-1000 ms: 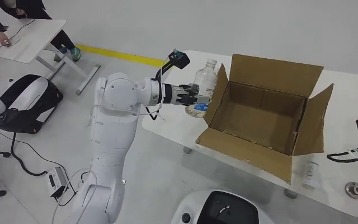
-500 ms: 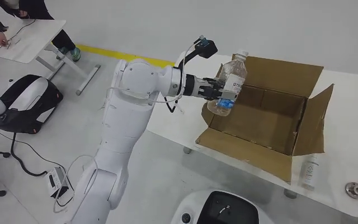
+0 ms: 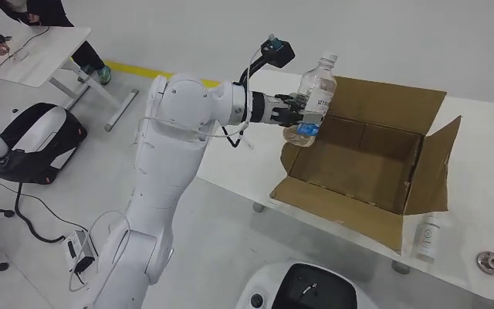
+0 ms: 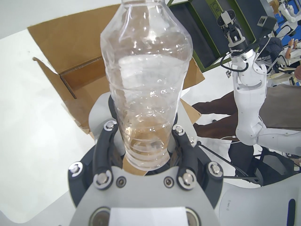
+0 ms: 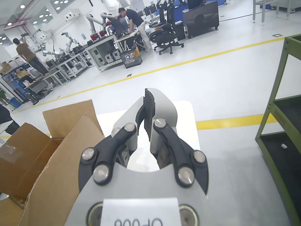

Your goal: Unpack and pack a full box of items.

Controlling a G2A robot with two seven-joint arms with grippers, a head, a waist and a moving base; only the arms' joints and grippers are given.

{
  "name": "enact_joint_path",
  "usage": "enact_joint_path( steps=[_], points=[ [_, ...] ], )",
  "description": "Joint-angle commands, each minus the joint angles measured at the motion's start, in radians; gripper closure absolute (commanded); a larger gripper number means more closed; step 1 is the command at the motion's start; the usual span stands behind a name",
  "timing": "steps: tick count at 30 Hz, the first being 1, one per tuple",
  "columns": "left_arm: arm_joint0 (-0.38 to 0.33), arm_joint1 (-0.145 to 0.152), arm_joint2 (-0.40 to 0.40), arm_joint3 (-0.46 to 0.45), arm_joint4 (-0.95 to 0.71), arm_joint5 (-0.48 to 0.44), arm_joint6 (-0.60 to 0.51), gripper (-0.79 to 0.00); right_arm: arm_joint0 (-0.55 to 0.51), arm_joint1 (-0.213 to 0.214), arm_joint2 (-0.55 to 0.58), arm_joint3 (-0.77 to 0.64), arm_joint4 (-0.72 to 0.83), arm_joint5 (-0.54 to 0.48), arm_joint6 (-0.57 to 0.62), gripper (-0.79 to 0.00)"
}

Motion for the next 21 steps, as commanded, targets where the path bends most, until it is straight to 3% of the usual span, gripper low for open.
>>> enact_joint_path(
  steps=[1,5,10,14,21],
  points=[
    [0.005,0.005,-0.016,-0.003,-0.043,-0.003,-0.013,0.000,-0.001,0.001,0.000,-0.001,0.000,-0.001,0.001,0.000],
    [-0.003,0.008,0.015,0.007,-0.119,0.004,-0.049,0.000,-0.003,0.002,-0.001,-0.009,0.000,-0.003,0.000,0.000],
    [-0.044,0.000,0.114,0.052,-0.186,0.044,-0.057,0.000,-0.009,0.004,0.011,-0.027,0.004,0.003,-0.006,0.000],
    [-0.083,-0.015,0.228,0.127,-0.197,0.115,-0.053,0.000,-0.009,0.006,0.035,-0.037,0.012,0.022,-0.018,0.000],
    [-0.136,-0.038,0.372,0.268,-0.182,0.148,-0.027,0.000,-0.012,0.010,0.063,-0.033,0.018,0.028,-0.019,0.000]
  ],
)
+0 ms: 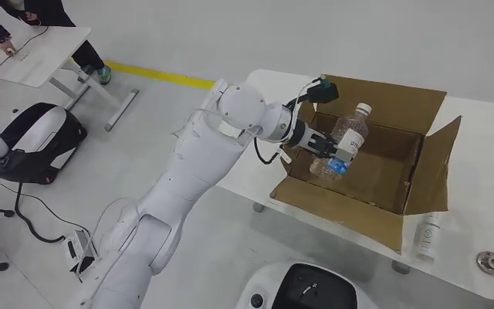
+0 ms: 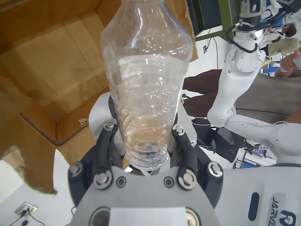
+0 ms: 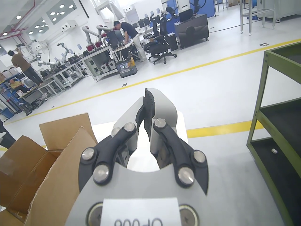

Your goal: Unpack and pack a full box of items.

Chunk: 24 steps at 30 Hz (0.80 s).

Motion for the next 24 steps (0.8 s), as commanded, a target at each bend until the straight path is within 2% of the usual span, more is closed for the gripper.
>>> enact_joint_path(
  steps=[1,11,15,19,24],
  points=[
    [-0.003,-0.001,0.010,0.011,-0.001,-0.002,-0.003,0.000,-0.003,0.001,0.001,0.003,0.000,0.000,-0.002,0.000],
    [-0.003,-0.001,0.010,0.011,-0.001,-0.002,-0.003,0.000,-0.023,0.002,-0.014,-0.014,0.009,0.001,-0.003,0.000],
    [0.018,-0.001,0.012,0.020,-0.013,0.023,0.051,0.000,-0.019,0.003,-0.017,-0.014,0.009,-0.003,-0.001,0.000],
    [-0.017,-0.019,0.071,0.055,-0.031,0.089,0.096,0.000,-0.014,0.005,-0.021,-0.013,0.009,-0.006,0.000,0.000],
    [-0.091,-0.053,0.164,0.151,-0.033,0.182,0.148,0.000,-0.012,0.007,-0.023,-0.012,0.012,-0.004,-0.002,0.000]
  ],
)
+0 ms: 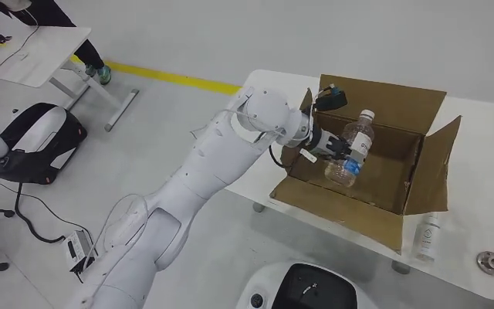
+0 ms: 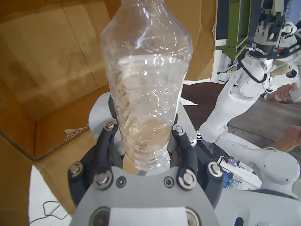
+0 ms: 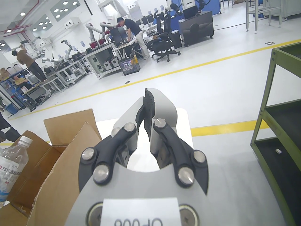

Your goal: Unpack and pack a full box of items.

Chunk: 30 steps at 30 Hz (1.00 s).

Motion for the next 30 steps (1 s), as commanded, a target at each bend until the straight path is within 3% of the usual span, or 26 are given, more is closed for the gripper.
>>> enact_joint_path(
  steps=[1,8,21,22,23,27,28,29,30],
  points=[
    [-0.033,-0.012,0.040,0.040,0.025,0.038,0.023,0.000,0.000,0.000,0.000,0.000,0.002,0.002,-0.002,0.000],
    [-0.100,-0.052,0.147,0.161,0.074,0.121,0.046,0.000,-0.004,0.002,0.003,0.002,0.010,0.010,-0.004,0.000],
    [-0.145,-0.098,0.254,0.278,0.142,0.138,0.034,-0.009,0.000,0.005,-0.003,0.011,0.017,0.014,-0.008,0.000],
    [-0.147,-0.101,0.257,0.282,0.144,0.139,0.035,-0.163,0.000,0.005,-0.003,0.011,0.019,0.014,-0.008,0.000],
    [-0.148,-0.103,0.258,0.286,0.143,0.140,0.037,-0.268,-0.001,0.005,-0.002,0.011,0.021,0.013,-0.008,0.000],
    [-0.151,-0.113,0.267,0.302,0.146,0.143,0.041,-0.385,-0.005,0.006,0.000,0.011,0.026,0.012,-0.010,0.000],
    [-0.152,-0.115,0.269,0.308,0.148,0.143,0.043,-0.489,-0.006,0.006,0.000,0.011,0.029,0.011,-0.010,0.000],
    [-0.153,-0.117,0.273,0.313,0.154,0.146,0.046,-0.708,-0.007,0.007,0.000,0.011,0.030,0.010,-0.010,0.000],
    [-0.153,-0.120,0.275,0.319,0.152,0.147,0.047,-0.785,-0.007,0.007,0.001,0.010,0.032,0.010,-0.011,0.000]
  ],
)
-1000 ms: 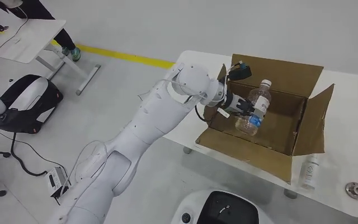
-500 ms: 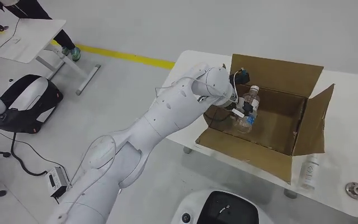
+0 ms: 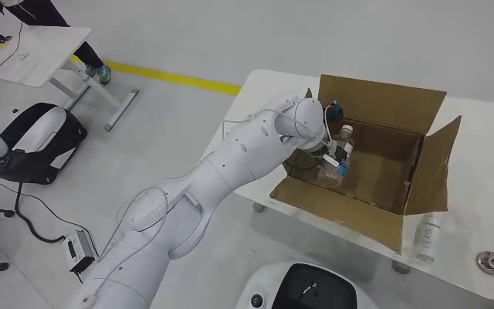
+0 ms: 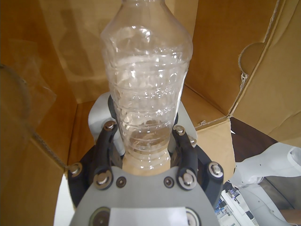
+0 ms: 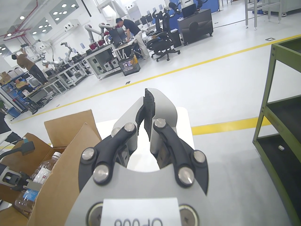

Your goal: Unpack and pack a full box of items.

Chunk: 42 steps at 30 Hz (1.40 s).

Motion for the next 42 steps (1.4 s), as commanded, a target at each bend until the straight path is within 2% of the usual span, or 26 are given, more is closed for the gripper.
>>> enact_joint_path(
  steps=[1,7,11,14,19,25,31,37,42],
  points=[
    [0.000,-0.005,0.004,0.012,-0.001,0.000,0.001,-0.785,-0.001,0.000,0.001,0.000,0.004,-0.001,-0.002,0.000],
    [-0.006,-0.015,0.006,0.040,0.000,-0.011,0.000,-0.785,-0.003,0.002,0.005,0.002,0.012,-0.002,-0.004,0.000],
    [-0.019,-0.013,0.008,0.020,0.045,-0.047,0.013,-0.785,-0.003,0.003,0.005,0.002,0.016,-0.002,-0.001,0.000],
    [-0.029,-0.001,0.012,-0.047,0.131,-0.099,0.018,-0.785,-0.002,0.004,0.006,0.002,0.017,-0.003,0.001,0.000],
    [-0.006,0.044,0.012,-0.224,0.384,-0.090,0.028,-0.785,-0.001,0.005,0.004,0.002,0.020,-0.001,0.004,0.000],
    [0.105,0.122,-0.036,-0.471,0.727,-0.128,0.036,-0.785,-0.003,0.006,-0.007,-0.001,0.018,0.001,0.005,0.000],
    [0.249,0.187,-0.138,-0.667,0.906,-0.201,0.004,-0.785,-0.004,0.007,-0.014,-0.002,0.020,0.000,0.005,0.000],
    [0.387,0.228,-0.248,-0.804,0.976,-0.292,0.052,-0.785,-0.006,0.008,-0.022,0.003,0.023,0.000,0.009,0.000],
    [0.459,0.240,-0.316,-0.853,0.916,-0.317,0.068,-0.785,-0.009,0.008,-0.029,0.004,0.024,0.003,0.009,0.000]
  ],
)
